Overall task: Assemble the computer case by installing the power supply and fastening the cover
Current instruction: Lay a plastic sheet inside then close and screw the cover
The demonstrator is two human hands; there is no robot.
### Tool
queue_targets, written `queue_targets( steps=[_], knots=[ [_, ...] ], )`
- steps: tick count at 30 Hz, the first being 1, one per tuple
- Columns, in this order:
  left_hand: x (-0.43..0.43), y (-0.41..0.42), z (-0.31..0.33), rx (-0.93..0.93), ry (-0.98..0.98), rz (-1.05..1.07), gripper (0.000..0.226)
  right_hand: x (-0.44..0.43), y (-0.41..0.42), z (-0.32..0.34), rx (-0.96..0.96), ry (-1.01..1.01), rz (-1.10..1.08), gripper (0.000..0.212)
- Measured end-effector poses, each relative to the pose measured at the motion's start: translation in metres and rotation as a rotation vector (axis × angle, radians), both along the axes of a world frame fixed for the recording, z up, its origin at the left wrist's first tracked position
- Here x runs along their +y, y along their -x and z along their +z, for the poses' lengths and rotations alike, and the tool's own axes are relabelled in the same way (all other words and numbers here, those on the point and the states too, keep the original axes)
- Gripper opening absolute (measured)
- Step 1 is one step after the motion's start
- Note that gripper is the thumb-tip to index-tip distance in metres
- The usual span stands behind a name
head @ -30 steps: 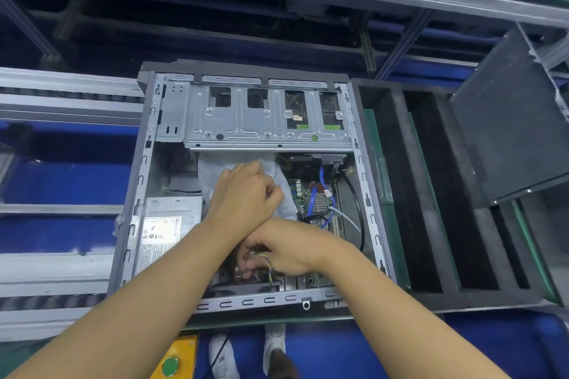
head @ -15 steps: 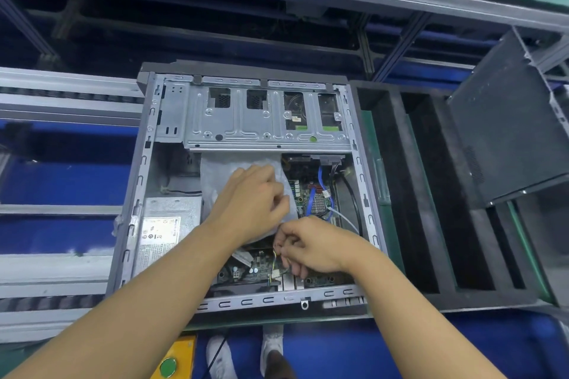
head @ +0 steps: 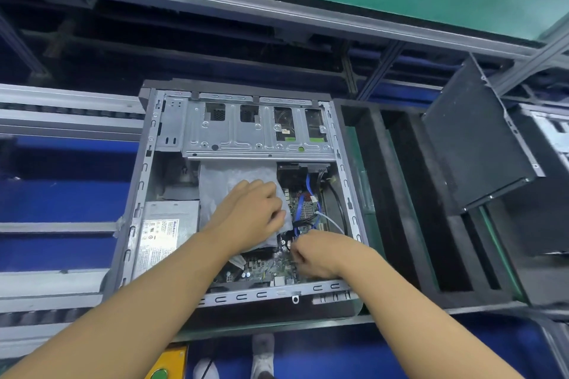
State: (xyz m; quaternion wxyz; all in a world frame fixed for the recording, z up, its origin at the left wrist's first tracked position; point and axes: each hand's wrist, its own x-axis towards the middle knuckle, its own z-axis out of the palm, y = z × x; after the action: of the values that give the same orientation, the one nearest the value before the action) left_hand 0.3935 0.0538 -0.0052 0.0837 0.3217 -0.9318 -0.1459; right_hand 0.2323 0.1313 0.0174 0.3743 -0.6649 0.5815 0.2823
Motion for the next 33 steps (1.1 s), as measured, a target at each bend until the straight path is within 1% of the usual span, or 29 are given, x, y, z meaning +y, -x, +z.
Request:
queue_targets(
  steps=[1,4,7,9,12,16,20,26,29,33],
  knots=[
    [0.002,0.001,0.002,0.032,0.037,-0.006,0.036,-0.001,0.0,-0.002,0.024,0.002,0.007,0.017],
    [0.006,0.002,0.008,0.117,0.145,-0.039,0.035,-0.004,-0.002,-0.005,0.053,0.028,0.009,0.021],
    [0.009,-0.001,0.009,0.133,0.175,-0.079,0.031,-0.006,-0.004,-0.008,0.037,0.077,-0.011,0.022],
    [0.01,-0.003,0.007,0.133,0.161,-0.083,0.031,-0.008,-0.005,-0.009,0.023,0.091,-0.022,0.022],
    [0.009,-0.005,0.006,0.086,0.117,-0.073,0.035,-0.008,-0.005,-0.011,0.0,0.095,-0.046,0.021],
    [0.009,-0.006,0.004,0.067,0.087,-0.06,0.035,-0.003,-0.003,-0.016,0.006,0.098,-0.039,0.018],
    [0.007,-0.005,0.002,0.056,0.083,-0.049,0.034,-0.005,-0.003,-0.02,-0.027,0.16,-0.066,0.012],
    [0.005,-0.002,-0.001,0.01,0.026,-0.025,0.032,-0.008,-0.008,-0.025,-0.026,0.189,-0.152,0.013],
    [0.004,-0.001,-0.001,0.008,0.012,-0.022,0.029,-0.009,-0.009,-0.025,-0.018,0.167,-0.194,0.015],
    [0.003,-0.001,-0.004,-0.003,0.01,-0.008,0.033,-0.009,-0.012,-0.026,-0.004,0.166,-0.203,0.018]
  ],
)
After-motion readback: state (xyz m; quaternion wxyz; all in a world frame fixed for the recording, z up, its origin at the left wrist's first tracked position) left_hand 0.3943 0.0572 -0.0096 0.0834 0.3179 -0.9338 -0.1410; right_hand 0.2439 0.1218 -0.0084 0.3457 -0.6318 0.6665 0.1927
